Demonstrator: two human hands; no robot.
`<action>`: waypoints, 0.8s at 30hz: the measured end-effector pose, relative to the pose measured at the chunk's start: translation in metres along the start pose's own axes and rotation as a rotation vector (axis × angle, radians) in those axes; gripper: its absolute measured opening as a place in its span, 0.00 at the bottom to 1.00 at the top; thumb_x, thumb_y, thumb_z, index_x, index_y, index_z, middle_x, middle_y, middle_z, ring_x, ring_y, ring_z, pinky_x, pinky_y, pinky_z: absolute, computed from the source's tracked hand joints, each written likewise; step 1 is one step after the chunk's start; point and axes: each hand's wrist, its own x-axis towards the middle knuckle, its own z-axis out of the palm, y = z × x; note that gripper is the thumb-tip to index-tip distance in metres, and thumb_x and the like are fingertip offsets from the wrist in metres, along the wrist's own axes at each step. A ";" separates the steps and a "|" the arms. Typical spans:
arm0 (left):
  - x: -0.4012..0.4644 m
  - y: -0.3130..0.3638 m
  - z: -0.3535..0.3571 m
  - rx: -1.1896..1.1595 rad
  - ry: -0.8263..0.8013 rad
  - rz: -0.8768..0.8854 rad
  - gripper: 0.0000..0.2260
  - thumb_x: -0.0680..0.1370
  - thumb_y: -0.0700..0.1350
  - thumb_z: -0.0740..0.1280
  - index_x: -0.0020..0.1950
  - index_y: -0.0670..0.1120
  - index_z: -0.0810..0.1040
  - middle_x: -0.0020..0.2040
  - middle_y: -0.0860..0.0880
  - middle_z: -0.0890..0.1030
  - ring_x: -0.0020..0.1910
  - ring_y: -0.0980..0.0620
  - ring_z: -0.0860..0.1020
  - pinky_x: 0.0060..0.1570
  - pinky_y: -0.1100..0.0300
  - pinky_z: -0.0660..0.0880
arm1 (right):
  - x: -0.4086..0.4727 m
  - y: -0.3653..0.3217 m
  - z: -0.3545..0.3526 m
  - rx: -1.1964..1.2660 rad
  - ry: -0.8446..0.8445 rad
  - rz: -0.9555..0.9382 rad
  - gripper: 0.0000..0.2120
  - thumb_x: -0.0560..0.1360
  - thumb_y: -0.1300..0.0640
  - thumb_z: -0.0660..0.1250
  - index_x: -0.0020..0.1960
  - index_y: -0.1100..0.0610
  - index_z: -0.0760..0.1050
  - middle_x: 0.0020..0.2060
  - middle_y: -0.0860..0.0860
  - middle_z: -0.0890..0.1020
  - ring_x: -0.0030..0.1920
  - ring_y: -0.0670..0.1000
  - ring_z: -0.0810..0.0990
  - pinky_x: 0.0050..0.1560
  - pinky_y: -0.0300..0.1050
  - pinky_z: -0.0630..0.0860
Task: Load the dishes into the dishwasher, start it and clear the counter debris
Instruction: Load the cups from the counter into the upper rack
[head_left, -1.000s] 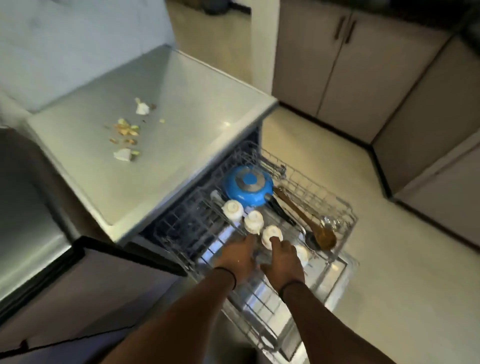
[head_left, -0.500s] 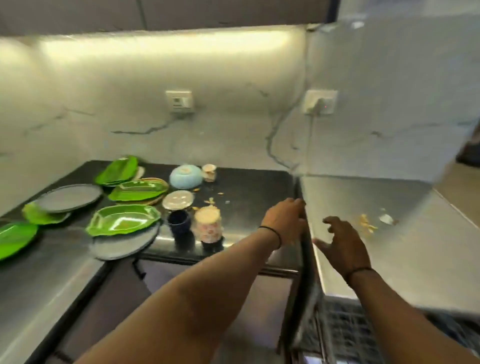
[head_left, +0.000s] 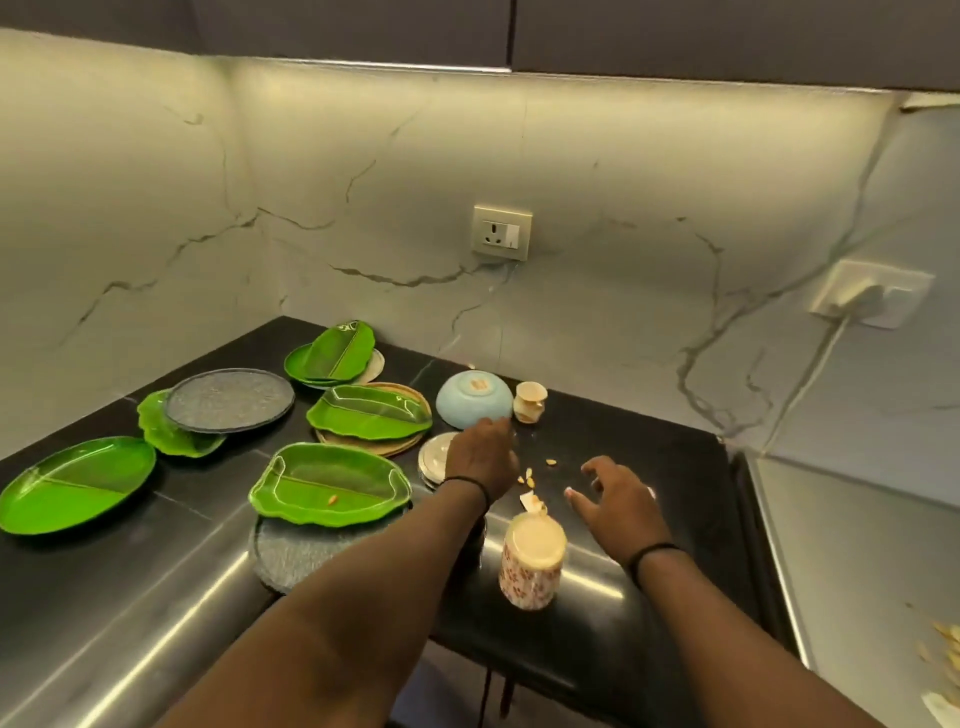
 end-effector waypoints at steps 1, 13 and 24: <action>0.017 -0.013 0.004 -0.003 0.005 -0.017 0.15 0.76 0.44 0.65 0.62 0.46 0.74 0.59 0.44 0.78 0.56 0.44 0.78 0.55 0.52 0.75 | 0.021 -0.006 0.007 -0.009 -0.013 0.009 0.19 0.73 0.47 0.70 0.61 0.50 0.72 0.52 0.50 0.78 0.50 0.48 0.76 0.50 0.41 0.76; 0.127 -0.071 0.065 -0.054 -0.037 -0.077 0.16 0.76 0.47 0.65 0.62 0.47 0.73 0.58 0.45 0.77 0.56 0.45 0.77 0.55 0.52 0.74 | 0.181 -0.022 0.063 0.015 -0.086 0.242 0.29 0.72 0.47 0.71 0.69 0.54 0.66 0.62 0.54 0.74 0.60 0.54 0.75 0.59 0.51 0.75; 0.163 -0.115 0.107 0.046 0.027 -0.069 0.19 0.75 0.49 0.66 0.66 0.49 0.71 0.60 0.48 0.74 0.58 0.47 0.72 0.57 0.54 0.70 | 0.281 -0.008 0.129 0.145 0.004 0.357 0.40 0.67 0.49 0.77 0.71 0.58 0.62 0.66 0.58 0.70 0.66 0.60 0.69 0.64 0.57 0.71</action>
